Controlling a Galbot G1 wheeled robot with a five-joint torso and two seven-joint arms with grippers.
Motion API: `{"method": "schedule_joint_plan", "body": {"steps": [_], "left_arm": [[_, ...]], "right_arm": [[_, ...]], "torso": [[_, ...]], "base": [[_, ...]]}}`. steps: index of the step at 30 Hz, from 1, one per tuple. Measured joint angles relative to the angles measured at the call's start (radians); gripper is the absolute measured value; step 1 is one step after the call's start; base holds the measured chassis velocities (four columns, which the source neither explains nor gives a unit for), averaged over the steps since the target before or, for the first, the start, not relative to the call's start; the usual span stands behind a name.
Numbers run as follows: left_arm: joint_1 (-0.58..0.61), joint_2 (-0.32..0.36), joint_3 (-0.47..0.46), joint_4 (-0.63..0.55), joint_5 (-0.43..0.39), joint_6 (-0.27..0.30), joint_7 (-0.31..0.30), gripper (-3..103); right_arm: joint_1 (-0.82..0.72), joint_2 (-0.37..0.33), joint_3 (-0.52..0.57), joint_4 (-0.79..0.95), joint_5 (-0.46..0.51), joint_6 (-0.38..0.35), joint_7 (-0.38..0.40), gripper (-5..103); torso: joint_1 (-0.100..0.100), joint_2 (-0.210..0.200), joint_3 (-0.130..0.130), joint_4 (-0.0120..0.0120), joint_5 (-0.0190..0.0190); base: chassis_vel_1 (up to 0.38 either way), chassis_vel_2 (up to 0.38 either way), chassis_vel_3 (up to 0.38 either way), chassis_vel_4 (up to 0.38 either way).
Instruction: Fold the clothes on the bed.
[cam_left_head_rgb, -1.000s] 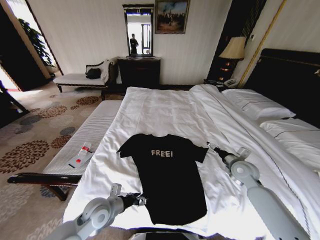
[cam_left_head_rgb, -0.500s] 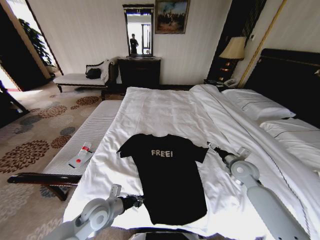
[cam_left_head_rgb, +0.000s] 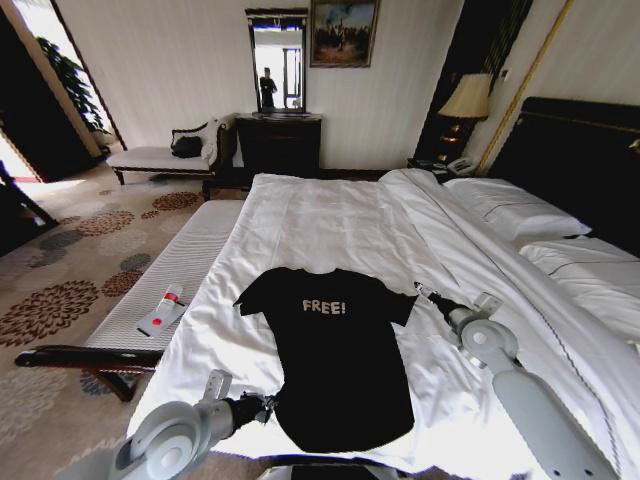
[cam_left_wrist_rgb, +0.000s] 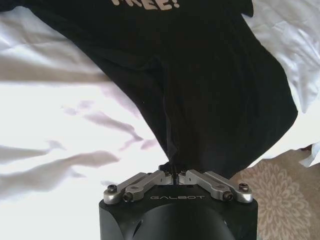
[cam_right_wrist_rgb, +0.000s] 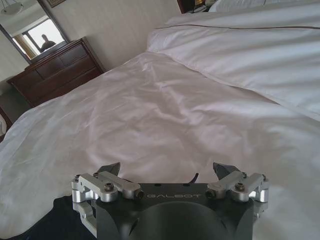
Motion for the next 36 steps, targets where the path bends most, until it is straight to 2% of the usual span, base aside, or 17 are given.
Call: {"method": "schedule_joint_plan", "body": {"steps": [3, 9, 15, 33, 36], "left_arm": [[0.030, 0.034, -0.008, -0.011, -0.033, 0.023, -0.051, 1], [0.045, 0.045, 0.000, 0.020, -0.058, 0.051, -0.105, 1], [0.099, 0.084, 0.005, 0.018, -0.072, 0.052, -0.164, 1], [0.164, 0.078, 0.025, 0.029, -0.052, 0.052, -0.191, 1], [0.159, 0.073, 0.024, 0.026, -0.050, 0.052, -0.199, -2]], "right_arm": [[0.002, 0.009, 0.000, -0.001, -0.007, 0.000, -0.002, 100], [-0.011, 0.015, 0.002, -0.001, -0.017, 0.000, -0.006, 100], [-0.013, 0.014, 0.008, 0.000, -0.017, 0.000, -0.007, 100], [-0.011, 0.019, 0.002, -0.002, -0.023, 0.001, -0.007, 100], [-0.011, 0.019, 0.001, -0.004, -0.024, 0.001, -0.007, 100]], "torso": [[0.000, 0.000, 0.000, 0.0001, -0.0001], [0.000, 0.000, 0.000, -0.0001, -0.0003], [0.000, 0.000, 0.000, 0.0001, -0.0001], [0.000, 0.000, 0.000, 0.0000, -0.0002], [0.000, 0.000, 0.000, 0.0001, -0.0001]], "base": [[0.000, 0.000, 0.000, 0.000], [0.000, 0.000, 0.000, 0.000], [0.000, 0.000, 0.000, 0.000], [0.000, 0.000, 0.000, 0.000], [0.000, 0.000, 0.000, 0.000]]}}
